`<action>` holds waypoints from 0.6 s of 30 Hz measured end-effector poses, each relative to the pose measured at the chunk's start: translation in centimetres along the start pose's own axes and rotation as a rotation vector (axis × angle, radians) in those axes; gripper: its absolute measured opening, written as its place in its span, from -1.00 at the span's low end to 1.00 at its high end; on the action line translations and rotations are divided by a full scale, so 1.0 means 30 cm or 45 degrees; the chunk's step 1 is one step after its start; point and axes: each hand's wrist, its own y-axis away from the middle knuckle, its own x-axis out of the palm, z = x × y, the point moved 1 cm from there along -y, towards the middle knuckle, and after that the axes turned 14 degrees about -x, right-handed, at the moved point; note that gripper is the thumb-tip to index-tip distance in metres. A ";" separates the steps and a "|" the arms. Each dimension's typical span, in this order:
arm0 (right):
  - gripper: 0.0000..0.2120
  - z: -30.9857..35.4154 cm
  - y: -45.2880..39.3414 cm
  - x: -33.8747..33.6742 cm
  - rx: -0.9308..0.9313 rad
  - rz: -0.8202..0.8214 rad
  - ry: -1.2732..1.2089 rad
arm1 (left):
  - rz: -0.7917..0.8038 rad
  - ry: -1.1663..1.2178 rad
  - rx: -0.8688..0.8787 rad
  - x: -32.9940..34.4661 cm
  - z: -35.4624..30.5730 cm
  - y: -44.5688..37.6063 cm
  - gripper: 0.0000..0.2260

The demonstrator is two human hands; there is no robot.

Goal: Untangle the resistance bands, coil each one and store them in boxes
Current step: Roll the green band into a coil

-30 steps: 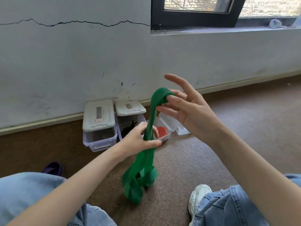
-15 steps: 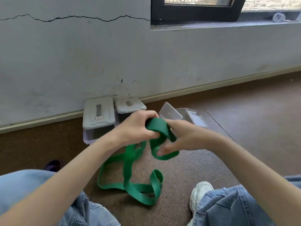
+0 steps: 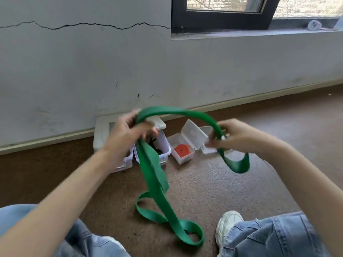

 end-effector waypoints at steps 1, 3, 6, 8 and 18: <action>-0.48 -0.012 0.008 0.015 0.060 0.116 0.049 | 0.028 0.065 0.080 -0.011 -0.049 0.003 -0.86; -0.12 0.015 0.009 0.055 -0.113 0.113 -0.215 | 0.141 -0.100 0.150 0.015 -0.094 0.018 -0.86; -0.35 0.053 -0.016 0.134 -0.410 0.100 -0.388 | 0.258 -0.384 0.153 0.086 -0.084 0.027 -0.77; -0.68 0.072 -0.029 0.165 -0.433 0.022 -0.253 | 0.269 -0.450 0.118 0.100 -0.046 0.019 -0.89; -0.85 0.120 -0.031 0.127 -0.601 -0.388 -0.870 | 0.252 -0.484 -0.215 0.105 0.214 0.002 -0.84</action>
